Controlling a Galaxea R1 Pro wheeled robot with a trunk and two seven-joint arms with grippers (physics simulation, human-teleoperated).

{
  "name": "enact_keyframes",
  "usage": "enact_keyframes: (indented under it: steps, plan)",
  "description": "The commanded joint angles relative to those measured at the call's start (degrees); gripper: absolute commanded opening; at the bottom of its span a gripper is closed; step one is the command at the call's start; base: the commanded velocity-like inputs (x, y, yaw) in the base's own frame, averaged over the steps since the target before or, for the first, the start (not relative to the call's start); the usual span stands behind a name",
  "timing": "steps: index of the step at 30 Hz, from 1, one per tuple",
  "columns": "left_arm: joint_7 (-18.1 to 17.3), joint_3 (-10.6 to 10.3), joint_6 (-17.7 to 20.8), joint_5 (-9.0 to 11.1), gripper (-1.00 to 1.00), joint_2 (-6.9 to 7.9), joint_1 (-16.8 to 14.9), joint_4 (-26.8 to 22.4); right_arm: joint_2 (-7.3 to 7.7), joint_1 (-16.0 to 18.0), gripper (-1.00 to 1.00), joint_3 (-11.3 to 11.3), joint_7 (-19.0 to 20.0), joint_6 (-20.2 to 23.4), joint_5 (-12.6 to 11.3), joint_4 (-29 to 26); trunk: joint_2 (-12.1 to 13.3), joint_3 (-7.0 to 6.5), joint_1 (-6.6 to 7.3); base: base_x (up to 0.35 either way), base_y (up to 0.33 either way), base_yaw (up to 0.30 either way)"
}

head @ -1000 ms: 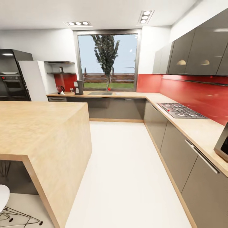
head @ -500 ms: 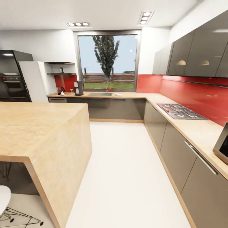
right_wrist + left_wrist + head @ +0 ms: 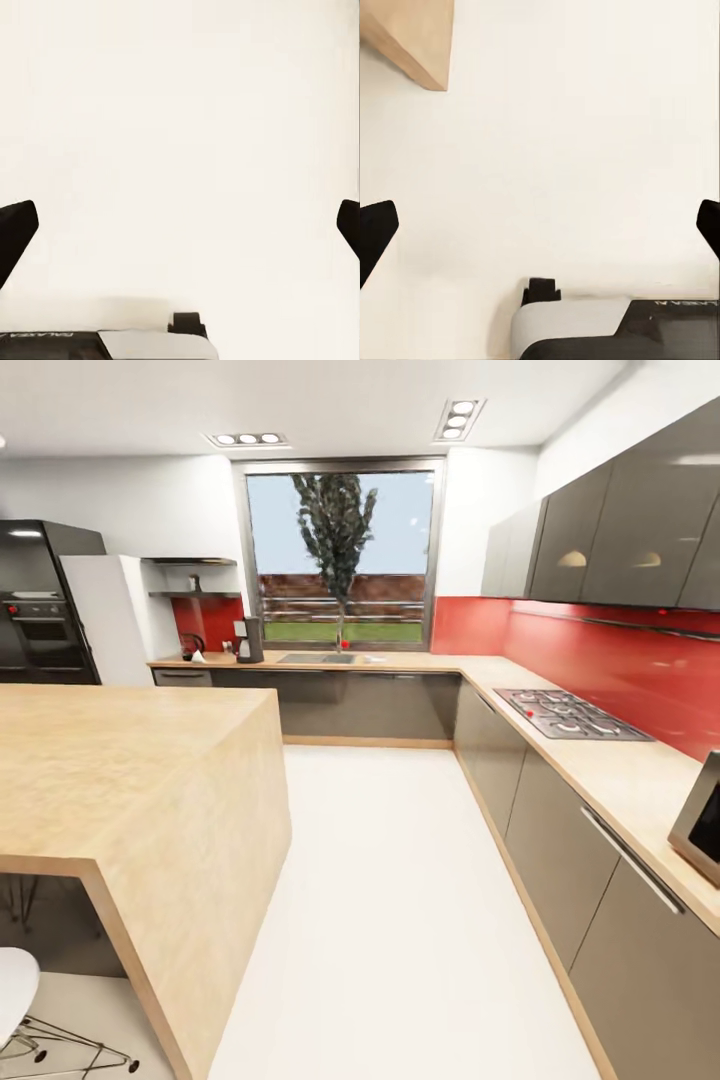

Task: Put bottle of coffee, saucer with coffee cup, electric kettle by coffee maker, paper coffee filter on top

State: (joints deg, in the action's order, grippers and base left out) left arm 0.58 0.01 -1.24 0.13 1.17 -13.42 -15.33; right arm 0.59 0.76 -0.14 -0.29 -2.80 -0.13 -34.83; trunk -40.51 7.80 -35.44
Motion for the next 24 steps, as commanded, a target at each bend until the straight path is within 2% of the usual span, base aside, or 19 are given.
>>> enact_keyframes:
  steps: [1,3,6,11,13,14,17,21,24]
  plan:
    - [0.1,0.0,-1.7,0.0,1.0,-0.2,-1.3,0.0,-0.02,0.0,1.0,0.0,0.0,-1.5,0.0,-1.2,0.3,-0.08,0.22,0.0,0.0,0.0]
    - [0.2,0.1,-3.3,0.1,1.0,-0.35,-2.6,0.1,-0.05,0.0,1.0,0.0,0.1,-3.3,0.0,-2.0,1.1,-0.44,0.66,0.0,0.0,0.0]
    - [0.2,0.4,-4.4,0.1,1.0,0.05,-2.8,0.3,-0.06,0.0,1.0,0.0,0.1,-6.9,0.0,0.4,2.3,-0.98,1.31,0.0,0.0,0.0]
    - [0.2,0.2,-4.7,0.1,1.0,0.07,-2.7,0.8,0.04,0.0,1.0,0.1,0.0,-7.6,0.2,0.9,4.4,-1.87,2.41,0.0,0.0,0.0]
    - [0.2,0.2,-4.7,0.1,1.0,0.01,-2.7,0.9,0.37,0.0,1.0,0.1,0.0,-7.7,0.3,1.0,5.2,-2.23,2.85,0.0,0.0,0.0]
    - [0.2,0.2,-4.8,0.1,1.0,-0.14,-2.6,1.0,1.2,0.0,1.0,0.1,0.0,-7.8,0.3,1.1,5.6,-2.41,3.07,0.0,0.0,0.0]
    - [0.2,0.2,-4.8,0.2,1.0,-0.26,-2.6,1.1,1.61,0.0,1.0,0.2,0.0,-7.8,0.2,1.1,6.8,-2.95,3.73,0.0,0.0,0.0]
    - [0.2,0.2,-4.8,0.3,1.0,-0.29,-2.7,1.2,1.62,0.0,1.0,0.2,0.0,-7.8,0.2,1.2,8.4,-3.67,4.61,0.0,0.0,0.0]
    - [0.2,0.2,-4.8,1.3,1.0,-0.29,-2.7,1.2,1.61,0.0,1.0,0.2,0.0,-7.7,0.0,1.3,9.6,-4.21,5.27,0.0,0.0,0.0]
